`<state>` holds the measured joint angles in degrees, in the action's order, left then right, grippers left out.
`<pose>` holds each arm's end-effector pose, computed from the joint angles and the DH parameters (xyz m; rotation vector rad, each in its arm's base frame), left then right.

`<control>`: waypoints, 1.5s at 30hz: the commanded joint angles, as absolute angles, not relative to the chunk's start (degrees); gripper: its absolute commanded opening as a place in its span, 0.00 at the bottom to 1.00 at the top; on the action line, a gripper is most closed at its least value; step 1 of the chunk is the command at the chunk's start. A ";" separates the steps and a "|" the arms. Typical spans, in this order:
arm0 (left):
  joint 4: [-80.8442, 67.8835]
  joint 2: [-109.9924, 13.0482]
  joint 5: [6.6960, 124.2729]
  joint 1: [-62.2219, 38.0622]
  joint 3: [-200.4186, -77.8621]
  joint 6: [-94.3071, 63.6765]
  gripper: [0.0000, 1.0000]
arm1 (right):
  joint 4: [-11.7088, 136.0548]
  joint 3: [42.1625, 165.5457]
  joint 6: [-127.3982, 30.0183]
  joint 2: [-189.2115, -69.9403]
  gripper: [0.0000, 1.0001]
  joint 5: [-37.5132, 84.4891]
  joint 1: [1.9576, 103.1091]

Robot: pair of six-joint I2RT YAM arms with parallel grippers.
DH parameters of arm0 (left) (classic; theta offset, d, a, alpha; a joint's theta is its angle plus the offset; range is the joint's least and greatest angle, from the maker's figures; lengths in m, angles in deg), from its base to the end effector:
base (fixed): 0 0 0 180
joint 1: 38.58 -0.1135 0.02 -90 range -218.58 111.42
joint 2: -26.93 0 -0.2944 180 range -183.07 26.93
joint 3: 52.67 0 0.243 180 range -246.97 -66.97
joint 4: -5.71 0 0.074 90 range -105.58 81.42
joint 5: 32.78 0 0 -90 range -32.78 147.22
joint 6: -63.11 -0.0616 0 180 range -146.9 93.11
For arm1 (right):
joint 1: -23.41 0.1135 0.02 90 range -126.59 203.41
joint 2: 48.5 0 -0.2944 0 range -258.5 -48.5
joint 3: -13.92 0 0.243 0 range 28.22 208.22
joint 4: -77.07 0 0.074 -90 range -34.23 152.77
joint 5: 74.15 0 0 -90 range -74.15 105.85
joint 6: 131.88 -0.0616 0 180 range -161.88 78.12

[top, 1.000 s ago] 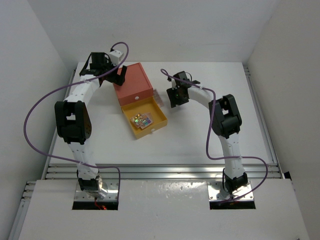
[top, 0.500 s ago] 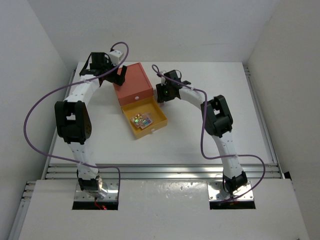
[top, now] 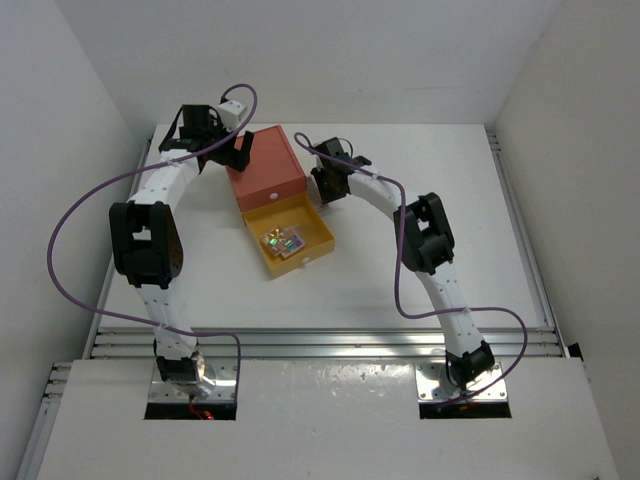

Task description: Organize the makeup

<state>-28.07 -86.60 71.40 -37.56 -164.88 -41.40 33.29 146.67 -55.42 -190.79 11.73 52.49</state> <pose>0.4895 -0.0238 0.3009 0.4303 2.1221 -0.1351 0.5033 0.2748 0.1447 -0.3099 2.4923 0.2184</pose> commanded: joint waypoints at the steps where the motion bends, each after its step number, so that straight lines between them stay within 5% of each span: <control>1: -32.31 -87.32 69.79 -38.40 -163.30 -42.19 0.97 | 21.73 143.56 -52.95 -189.13 0.21 3.99 52.50; 11: -32.31 -87.32 70.31 -38.40 -163.30 -42.19 0.97 | 21.61 135.91 -53.22 -183.85 0.23 2.31 47.93; 19: -32.31 -87.32 70.32 -38.40 -163.30 -43.50 0.97 | 43.87 121.38 -48.47 -173.12 0.56 17.32 48.11; 29: -32.84 -87.32 68.21 -39.02 -161.98 -44.74 0.97 | 45.36 119.28 -55.93 -174.01 0.55 30.79 52.93; 45: -32.84 -85.74 68.21 -41.22 -157.59 -45.26 0.97 | 41.59 131.75 -56.83 -179.62 0.52 21.47 53.82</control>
